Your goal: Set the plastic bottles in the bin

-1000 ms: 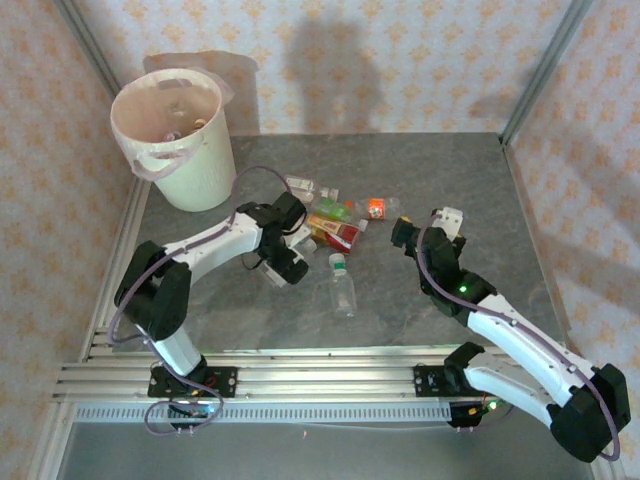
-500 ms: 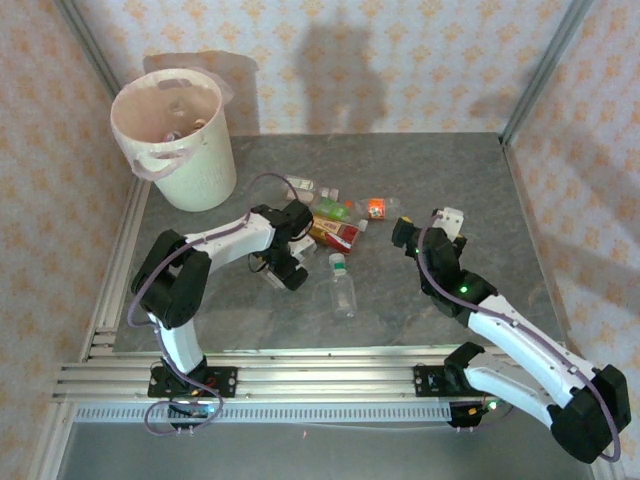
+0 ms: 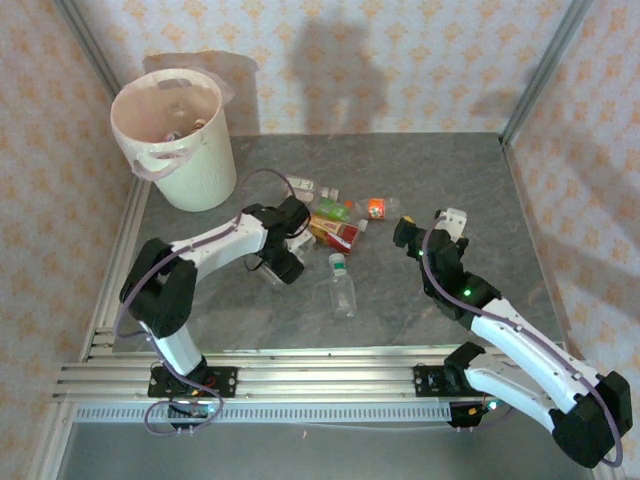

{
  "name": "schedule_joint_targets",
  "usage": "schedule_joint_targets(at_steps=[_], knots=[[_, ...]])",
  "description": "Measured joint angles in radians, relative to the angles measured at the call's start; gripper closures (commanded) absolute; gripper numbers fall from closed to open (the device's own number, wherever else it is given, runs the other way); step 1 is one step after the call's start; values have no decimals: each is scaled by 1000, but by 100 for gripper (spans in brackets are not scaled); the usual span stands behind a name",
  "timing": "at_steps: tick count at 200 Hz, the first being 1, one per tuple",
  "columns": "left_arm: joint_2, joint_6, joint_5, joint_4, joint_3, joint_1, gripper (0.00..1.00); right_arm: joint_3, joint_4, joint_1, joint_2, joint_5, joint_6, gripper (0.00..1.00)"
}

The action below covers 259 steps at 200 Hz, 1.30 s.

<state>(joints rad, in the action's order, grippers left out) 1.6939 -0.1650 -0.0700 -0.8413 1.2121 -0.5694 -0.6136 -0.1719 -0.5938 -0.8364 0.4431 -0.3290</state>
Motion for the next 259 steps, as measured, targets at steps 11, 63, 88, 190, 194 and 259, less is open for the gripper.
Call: schedule_joint_targets(at_steps=[11,63,88,190,194,259], knots=[[-36,8,-4,2,0,2,28,0,0,0,2,-5,0,1],[-204,64,-28,24,24,36,31,0,23,0,4,-37,0,1],[-262,106,-32,51,70,56,31,0,34,0,4,-46,0,1],[-306,346,109,246,262,68,35,0,42,0,4,-57,-1,1],[-299,351,117,246,286,68,35,0,42,0,4,-58,-1,1],[-183,397,337,343,624,144,36,0,49,0,4,-59,0,1]])
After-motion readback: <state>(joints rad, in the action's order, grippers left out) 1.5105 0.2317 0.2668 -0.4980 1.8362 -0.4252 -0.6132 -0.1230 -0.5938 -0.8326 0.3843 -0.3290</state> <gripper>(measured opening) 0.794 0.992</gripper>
